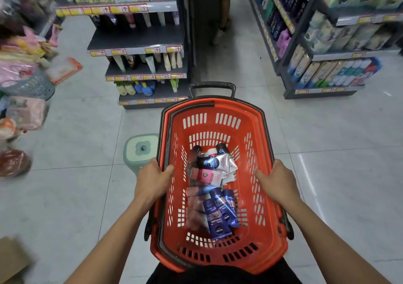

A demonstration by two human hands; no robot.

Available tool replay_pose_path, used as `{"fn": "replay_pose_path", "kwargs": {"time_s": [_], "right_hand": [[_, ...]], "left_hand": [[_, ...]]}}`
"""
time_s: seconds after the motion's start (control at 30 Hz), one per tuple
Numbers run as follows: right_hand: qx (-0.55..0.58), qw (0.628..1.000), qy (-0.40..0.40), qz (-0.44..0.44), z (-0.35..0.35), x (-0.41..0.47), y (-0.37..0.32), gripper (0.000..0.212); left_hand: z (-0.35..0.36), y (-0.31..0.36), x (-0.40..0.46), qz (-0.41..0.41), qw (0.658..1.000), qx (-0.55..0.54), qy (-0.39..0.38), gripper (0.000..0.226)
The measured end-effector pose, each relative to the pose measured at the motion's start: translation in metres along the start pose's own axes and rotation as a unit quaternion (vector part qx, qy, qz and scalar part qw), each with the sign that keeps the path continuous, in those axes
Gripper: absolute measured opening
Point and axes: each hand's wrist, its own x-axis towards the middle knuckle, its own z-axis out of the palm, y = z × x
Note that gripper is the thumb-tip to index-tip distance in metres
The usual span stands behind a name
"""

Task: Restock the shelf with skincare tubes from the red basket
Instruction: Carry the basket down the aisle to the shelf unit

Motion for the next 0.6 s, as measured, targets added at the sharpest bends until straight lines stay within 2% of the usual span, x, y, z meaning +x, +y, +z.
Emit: {"fn": "replay_pose_path", "kwargs": {"time_s": [0.3, 0.6], "right_hand": [[0.019, 0.999, -0.018, -0.020, -0.069, 0.138, -0.006, 0.042], [0.022, 0.999, -0.030, -0.033, -0.081, 0.216, -0.031, 0.039]], "left_hand": [[0.036, 0.120, 0.074, -0.024, 1.000, 0.006, 0.012, 0.041], [0.038, 0.167, 0.130, -0.036, 0.998, 0.031, 0.043, 0.038]]}}
